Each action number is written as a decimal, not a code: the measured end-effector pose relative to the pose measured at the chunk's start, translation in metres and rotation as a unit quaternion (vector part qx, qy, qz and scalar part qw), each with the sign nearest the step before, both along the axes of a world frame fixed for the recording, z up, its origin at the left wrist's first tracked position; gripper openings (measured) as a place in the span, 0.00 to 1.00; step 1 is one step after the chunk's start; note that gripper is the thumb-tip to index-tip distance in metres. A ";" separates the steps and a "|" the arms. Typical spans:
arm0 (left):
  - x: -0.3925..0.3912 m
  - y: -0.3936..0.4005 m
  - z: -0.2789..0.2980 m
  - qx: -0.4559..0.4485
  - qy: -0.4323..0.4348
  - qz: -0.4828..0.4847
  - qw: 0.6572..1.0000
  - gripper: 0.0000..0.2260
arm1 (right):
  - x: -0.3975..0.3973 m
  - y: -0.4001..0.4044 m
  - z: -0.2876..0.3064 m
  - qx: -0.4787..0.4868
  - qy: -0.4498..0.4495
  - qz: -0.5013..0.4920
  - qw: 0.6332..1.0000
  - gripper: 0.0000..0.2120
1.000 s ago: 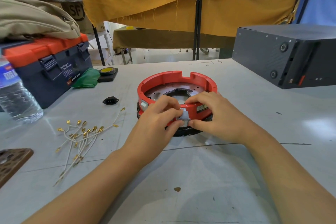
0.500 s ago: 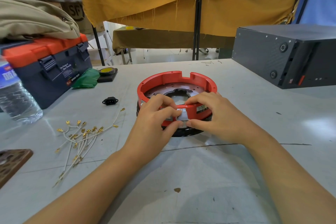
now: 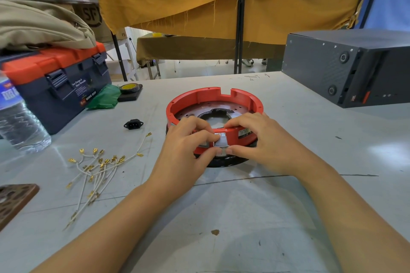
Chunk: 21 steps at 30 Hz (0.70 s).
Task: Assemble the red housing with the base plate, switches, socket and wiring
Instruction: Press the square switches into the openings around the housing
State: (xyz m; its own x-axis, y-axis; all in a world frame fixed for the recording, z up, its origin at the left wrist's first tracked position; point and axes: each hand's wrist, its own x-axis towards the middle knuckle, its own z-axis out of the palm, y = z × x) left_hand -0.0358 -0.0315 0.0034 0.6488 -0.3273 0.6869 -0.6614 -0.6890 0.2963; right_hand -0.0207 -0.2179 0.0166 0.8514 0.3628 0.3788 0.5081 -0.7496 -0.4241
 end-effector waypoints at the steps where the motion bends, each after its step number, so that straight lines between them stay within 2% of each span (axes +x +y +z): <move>1: 0.000 0.001 0.000 0.010 -0.010 0.002 1.000 0.08 | 0.000 0.000 0.000 0.000 0.002 -0.001 1.000 0.19; 8: 0.006 0.006 -0.005 0.161 -0.081 0.038 0.983 0.20 | -0.002 0.000 0.001 0.005 0.015 -0.004 1.000 0.20; 13: 0.008 0.003 -0.007 0.179 -0.163 0.029 0.970 0.11 | -0.002 0.000 0.002 0.006 0.021 -0.006 1.000 0.20; 21: 0.005 0.003 -0.007 0.181 -0.173 0.039 0.967 0.09 | -0.002 -0.001 0.002 0.012 0.016 0.001 1.000 0.19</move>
State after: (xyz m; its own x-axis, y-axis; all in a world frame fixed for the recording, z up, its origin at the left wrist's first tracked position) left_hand -0.0305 -0.0283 -0.0037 0.4339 -0.5464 0.7164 -0.6191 -0.7585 -0.2036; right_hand -0.0223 -0.2187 0.0186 0.8627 0.3550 0.3601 0.4951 -0.7380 -0.4586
